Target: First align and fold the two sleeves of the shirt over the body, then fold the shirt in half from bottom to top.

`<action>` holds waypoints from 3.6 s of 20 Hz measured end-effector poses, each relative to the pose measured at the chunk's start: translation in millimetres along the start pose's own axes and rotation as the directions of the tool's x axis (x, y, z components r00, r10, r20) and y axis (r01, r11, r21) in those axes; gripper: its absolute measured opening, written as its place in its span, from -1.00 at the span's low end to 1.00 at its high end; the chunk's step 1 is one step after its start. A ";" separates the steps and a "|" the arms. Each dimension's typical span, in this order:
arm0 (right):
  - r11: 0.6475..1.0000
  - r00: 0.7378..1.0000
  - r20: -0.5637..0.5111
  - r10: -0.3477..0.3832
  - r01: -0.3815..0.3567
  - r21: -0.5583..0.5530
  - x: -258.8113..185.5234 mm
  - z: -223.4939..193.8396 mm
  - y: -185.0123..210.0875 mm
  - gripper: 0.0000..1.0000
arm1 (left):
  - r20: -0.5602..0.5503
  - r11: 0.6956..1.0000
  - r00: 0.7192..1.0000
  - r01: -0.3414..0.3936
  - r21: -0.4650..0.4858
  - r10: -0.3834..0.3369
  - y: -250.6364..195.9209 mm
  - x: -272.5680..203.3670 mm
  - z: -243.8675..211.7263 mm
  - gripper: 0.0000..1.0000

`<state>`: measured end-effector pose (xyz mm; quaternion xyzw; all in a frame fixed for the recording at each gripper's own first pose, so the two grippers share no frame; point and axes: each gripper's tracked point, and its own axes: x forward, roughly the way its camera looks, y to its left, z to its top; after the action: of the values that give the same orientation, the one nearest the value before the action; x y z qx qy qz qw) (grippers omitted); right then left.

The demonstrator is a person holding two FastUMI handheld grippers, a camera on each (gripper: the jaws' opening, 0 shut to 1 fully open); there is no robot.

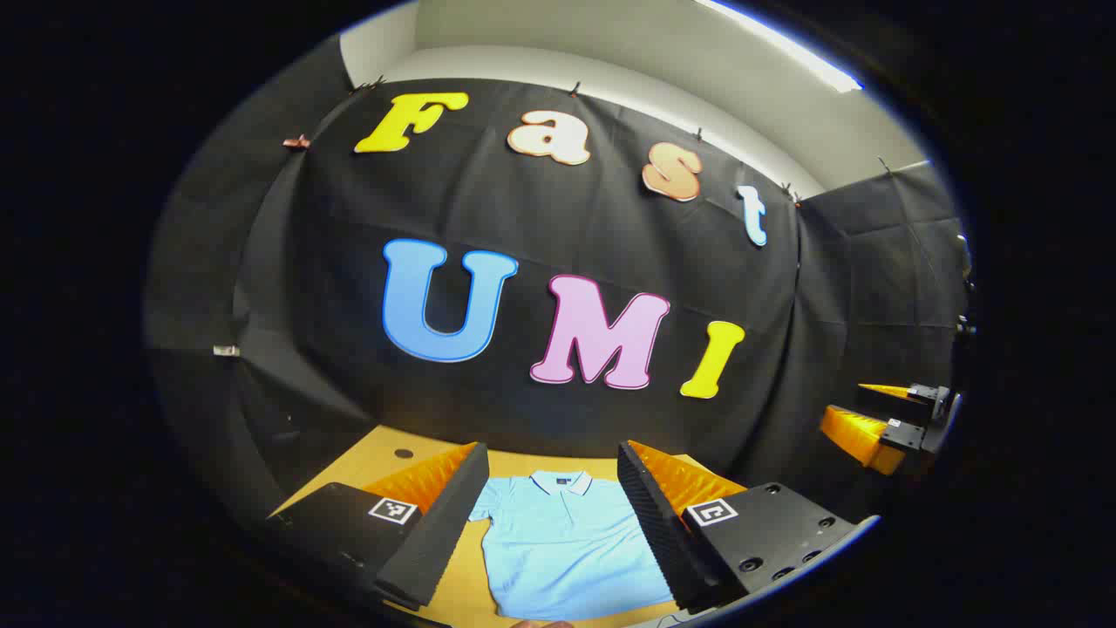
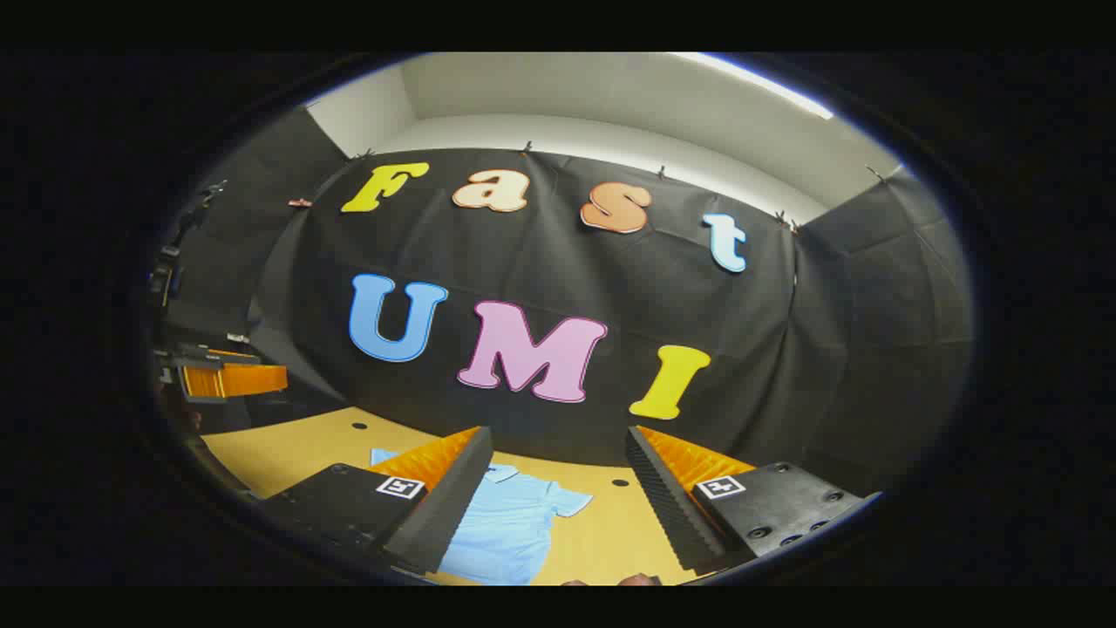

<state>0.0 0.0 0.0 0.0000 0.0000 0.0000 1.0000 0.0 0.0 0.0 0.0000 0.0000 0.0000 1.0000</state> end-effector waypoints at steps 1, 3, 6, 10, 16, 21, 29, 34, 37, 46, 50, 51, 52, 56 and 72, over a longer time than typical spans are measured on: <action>1.000 1.000 0.008 -0.005 0.005 -0.004 -2.8 3.1 -2.1 0.93 | -0.001 1.000 1.000 -0.008 -0.007 0.008 2.3 -0.2 1.1 0.93; 1.000 1.000 -0.007 -0.015 0.015 0.020 -4.7 -0.7 -3.8 0.90 | 0.013 1.000 1.000 -0.027 0.014 0.027 9.5 -3.0 6.8 0.92; 0.999 0.999 -0.033 -0.037 0.039 0.036 -6.0 -5.8 -6.6 0.94 | 0.041 0.998 0.998 -0.038 0.059 0.036 13.2 -10.2 18.8 0.93; 0.999 0.999 -0.028 -0.039 0.040 0.029 -6.5 -1.2 -6.6 0.94 | 0.072 0.996 0.997 -0.042 0.076 0.037 13.7 -17.1 32.9 0.93; 0.998 0.999 -0.029 -0.041 0.043 0.050 -5.0 1.7 -2.0 0.94 | 0.073 0.992 0.996 -0.050 0.116 0.041 17.4 -28.4 34.1 0.92; 0.998 0.999 -0.018 -0.026 0.027 0.054 -0.9 8.6 0.1 0.94 | 0.070 0.991 0.996 -0.069 0.112 0.061 28.5 -34.3 37.1 0.92; 0.997 0.998 -0.045 -0.054 0.056 0.049 34.7 19.1 -40.7 0.90 | 0.060 0.991 0.997 -0.060 0.118 0.053 41.6 -29.8 36.7 0.92; 0.995 0.988 -0.147 -0.046 0.058 0.078 86.2 2.8 -70.7 0.94 | 0.079 0.994 0.994 -0.077 0.075 0.071 53.9 -25.4 40.5 0.92; 0.996 0.974 -0.222 -0.041 0.057 0.068 127.4 -16.5 -89.2 0.94 | 0.069 0.993 0.994 -0.087 0.080 0.081 61.2 -22.9 37.0 0.92; 0.991 0.895 -0.442 0.066 -0.009 0.130 289.1 -162.2 -78.6 0.94 | 0.043 0.977 0.984 -0.179 0.117 0.176 74.5 32.6 24.8 0.93; 0.983 0.799 -0.580 0.160 -0.074 0.169 346.7 -273.1 -53.4 0.94 | -0.008 0.968 0.974 -0.226 0.105 0.228 73.1 82.7 6.4 0.94; 0.976 0.759 -0.621 0.197 -0.091 0.199 357.8 -309.0 -42.5 0.94 | -0.027 0.964 0.968 -0.244 0.103 0.248 73.6 96.1 -1.2 0.93; 0.967 0.711 -0.662 0.238 -0.110 0.229 364.4 -345.4 -33.0 0.94 | -0.047 0.961 0.964 -0.257 0.100 0.262 71.5 109.0 -7.4 0.93; 0.961 0.489 -0.828 0.275 -0.128 0.244 363.1 -478.3 -24.6 0.92 | -0.109 0.943 0.940 -0.309 0.123 0.322 59.3 151.8 -27.8 0.94; 0.950 0.354 -0.898 0.261 0.069 0.304 358.0 -551.5 -1.3 -0.77 | -0.201 0.953 0.940 -0.237 0.188 0.274 54.2 181.6 -50.0 0.93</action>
<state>358.0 -1.3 -551.5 0.1462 0.5653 0.0592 0.8096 181.6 54.2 -50.0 0.0810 0.1133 0.1303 0.9817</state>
